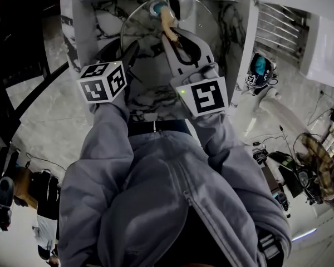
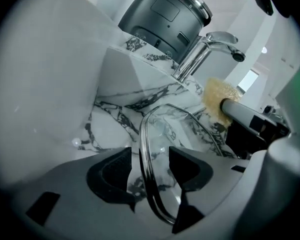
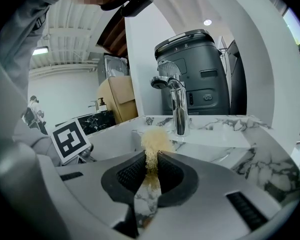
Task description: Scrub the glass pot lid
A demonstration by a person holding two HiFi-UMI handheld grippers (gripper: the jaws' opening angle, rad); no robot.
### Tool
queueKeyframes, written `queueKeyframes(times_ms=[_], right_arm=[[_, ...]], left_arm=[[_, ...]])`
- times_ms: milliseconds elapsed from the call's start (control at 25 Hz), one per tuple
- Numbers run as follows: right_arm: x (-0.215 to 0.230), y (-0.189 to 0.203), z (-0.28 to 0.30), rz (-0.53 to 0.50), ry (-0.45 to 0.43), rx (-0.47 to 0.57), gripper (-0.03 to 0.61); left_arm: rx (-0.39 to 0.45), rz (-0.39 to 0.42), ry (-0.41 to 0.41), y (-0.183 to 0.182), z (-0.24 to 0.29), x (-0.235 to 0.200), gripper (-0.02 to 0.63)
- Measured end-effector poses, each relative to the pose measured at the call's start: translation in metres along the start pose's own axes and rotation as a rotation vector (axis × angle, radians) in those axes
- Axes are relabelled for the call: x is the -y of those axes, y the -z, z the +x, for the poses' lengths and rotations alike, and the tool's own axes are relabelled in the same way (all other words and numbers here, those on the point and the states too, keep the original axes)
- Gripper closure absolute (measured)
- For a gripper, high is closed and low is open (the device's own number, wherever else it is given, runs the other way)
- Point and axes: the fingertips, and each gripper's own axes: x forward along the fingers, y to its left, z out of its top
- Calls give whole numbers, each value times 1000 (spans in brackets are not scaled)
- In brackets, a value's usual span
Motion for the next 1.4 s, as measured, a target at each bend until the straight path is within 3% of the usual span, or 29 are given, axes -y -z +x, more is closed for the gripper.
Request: queueKeyframes(times_ms=[160,240,440,840,1200,1400], right_arm=[[3,3,2,-9,8,-5,525],[4,3,1,-11,11,-6,525],[4,3,-2,-16,9,-13,525],[2,-3,-21,0,43,-37,525],[7,-17,-45,-21,72,-37,525],[-4,-23,-41,-71,47,-37,525]], left_arm=[[-21,-34,40,10,7,1,377],[-12,-73,75,11,7,5,440],[2,-114,111,10,-1,13,476],[53,-58,192,-13,-35,54,575],[71,-45,102,-22,-72,55,575],[98,44,43,-38,-101,58,575]])
